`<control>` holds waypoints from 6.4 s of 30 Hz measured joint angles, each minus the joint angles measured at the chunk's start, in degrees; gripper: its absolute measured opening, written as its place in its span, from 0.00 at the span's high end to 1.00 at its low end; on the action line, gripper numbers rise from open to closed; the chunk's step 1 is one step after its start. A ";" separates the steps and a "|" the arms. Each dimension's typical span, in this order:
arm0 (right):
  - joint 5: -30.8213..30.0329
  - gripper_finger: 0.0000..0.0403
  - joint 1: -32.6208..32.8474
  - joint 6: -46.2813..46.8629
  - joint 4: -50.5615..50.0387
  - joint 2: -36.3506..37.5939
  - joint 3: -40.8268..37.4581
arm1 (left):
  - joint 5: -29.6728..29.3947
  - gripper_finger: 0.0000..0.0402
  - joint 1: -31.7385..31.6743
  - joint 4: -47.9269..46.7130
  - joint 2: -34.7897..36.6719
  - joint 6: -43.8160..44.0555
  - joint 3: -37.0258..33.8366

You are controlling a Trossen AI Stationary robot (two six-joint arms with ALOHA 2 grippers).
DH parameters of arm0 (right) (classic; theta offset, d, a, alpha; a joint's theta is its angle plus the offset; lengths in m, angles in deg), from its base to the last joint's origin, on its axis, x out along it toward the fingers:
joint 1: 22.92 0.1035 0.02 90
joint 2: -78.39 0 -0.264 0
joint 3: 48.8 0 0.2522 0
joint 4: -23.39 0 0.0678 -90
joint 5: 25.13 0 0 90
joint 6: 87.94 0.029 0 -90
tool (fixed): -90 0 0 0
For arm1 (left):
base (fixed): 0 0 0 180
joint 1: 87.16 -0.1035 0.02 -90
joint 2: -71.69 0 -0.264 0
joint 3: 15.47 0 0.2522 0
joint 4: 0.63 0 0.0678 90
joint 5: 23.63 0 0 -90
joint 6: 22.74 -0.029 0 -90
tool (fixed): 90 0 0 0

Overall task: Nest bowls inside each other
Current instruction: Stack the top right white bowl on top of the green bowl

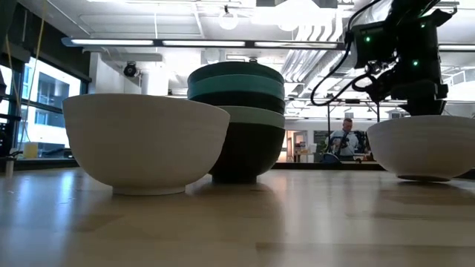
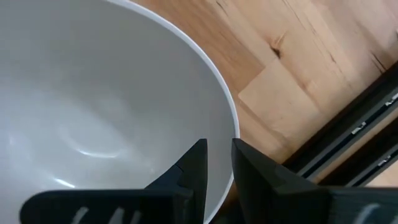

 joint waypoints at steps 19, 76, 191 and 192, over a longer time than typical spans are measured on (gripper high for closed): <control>-0.82 0.84 -1.71 -3.83 -0.71 2.17 3.82 | -0.01 0.72 -0.22 -0.02 0.00 -0.76 0.00; 4.28 0.97 -5.37 -15.56 0.00 -7.41 3.76 | 0.03 0.72 0.63 -1.09 -0.09 0.57 0.00; 24.25 1.00 0.48 -5.84 -23.25 -57.49 89.59 | -4.50 0.72 -1.38 9.70 59.26 9.73 -53.00; 23.90 1.00 0.48 -5.54 -23.24 -57.49 89.59 | -4.50 0.72 -1.38 9.69 59.28 9.73 -53.00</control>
